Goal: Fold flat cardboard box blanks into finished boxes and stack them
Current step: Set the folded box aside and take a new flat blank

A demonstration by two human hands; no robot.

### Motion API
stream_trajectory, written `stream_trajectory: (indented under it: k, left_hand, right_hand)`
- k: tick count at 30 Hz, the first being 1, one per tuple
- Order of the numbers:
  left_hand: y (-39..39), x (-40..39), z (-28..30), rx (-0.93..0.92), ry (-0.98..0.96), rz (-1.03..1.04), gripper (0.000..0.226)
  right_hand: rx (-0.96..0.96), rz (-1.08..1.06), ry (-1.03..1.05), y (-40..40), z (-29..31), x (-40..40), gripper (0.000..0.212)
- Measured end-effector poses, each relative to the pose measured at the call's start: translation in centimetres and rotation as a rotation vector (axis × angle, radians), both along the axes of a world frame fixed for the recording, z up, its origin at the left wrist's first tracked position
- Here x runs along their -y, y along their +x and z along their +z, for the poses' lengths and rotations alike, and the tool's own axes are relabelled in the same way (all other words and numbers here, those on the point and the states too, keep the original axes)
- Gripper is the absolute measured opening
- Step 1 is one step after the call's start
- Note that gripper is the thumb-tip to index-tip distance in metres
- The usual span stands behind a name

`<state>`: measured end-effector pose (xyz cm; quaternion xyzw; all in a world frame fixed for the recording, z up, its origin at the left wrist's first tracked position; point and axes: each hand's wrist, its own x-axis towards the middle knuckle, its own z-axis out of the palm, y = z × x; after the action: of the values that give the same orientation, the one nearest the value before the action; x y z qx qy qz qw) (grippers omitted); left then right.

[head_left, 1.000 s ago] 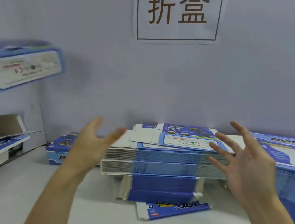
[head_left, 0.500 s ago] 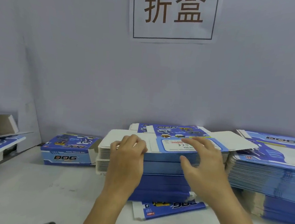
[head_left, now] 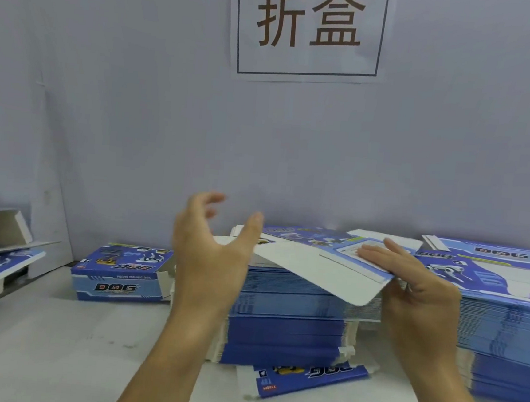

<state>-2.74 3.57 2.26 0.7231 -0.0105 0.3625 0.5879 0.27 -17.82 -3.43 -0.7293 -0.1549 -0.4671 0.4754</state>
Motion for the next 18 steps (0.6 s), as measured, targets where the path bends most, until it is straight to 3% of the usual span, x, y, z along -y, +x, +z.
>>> stream_trajectory:
  k: [1,3,5,7,9,12,14,16,18]
  left_hand:
    - [0.2,-0.3,0.0,-0.179,-0.091,-0.033,0.05]
    - [0.5,-1.0,-0.2,-0.364,-0.329,-0.379,0.06]
    - [0.4,-1.9,-0.2,-0.391,-0.527,-0.728,0.053]
    - [0.1,-2.5,-0.3,-0.377,-0.533,-0.921,0.052]
    - [0.4,-2.6,-0.8,-0.364,-0.424,-0.923,0.054]
    - [0.8,-1.9,-1.3,-0.25,-0.326,-0.787,0.052]
    - [0.8,-1.3,-1.4,-0.124,-0.248,-0.695,0.056]
    - [0.8,-0.8,-1.6,-0.013,-0.163,-0.653,0.058]
    - [0.7,-0.3,-1.9,0.081,-0.016,-0.643,0.057]
  right_hand:
    - [0.033,0.008,-0.01,0.0,0.0,-0.1,0.065]
    - [0.123,-0.001,-0.056,-0.1,0.1,-0.7,0.049]
    - [0.199,-0.004,-0.098,-0.4,0.3,-1.4,0.03]
    - [0.201,-0.004,-0.133,-0.5,0.4,-1.7,0.032]
    - [0.094,0.008,-0.189,-0.4,0.4,-1.5,0.054]
    - [-0.222,0.058,-0.346,-0.6,0.7,-1.6,0.087]
    - [-0.313,0.12,-0.359,-0.5,0.8,-1.5,0.09]
    - [-0.254,0.166,-0.252,-0.7,1.0,-2.0,0.078]
    - [-0.211,0.166,-0.181,-0.8,1.3,-3.0,0.084]
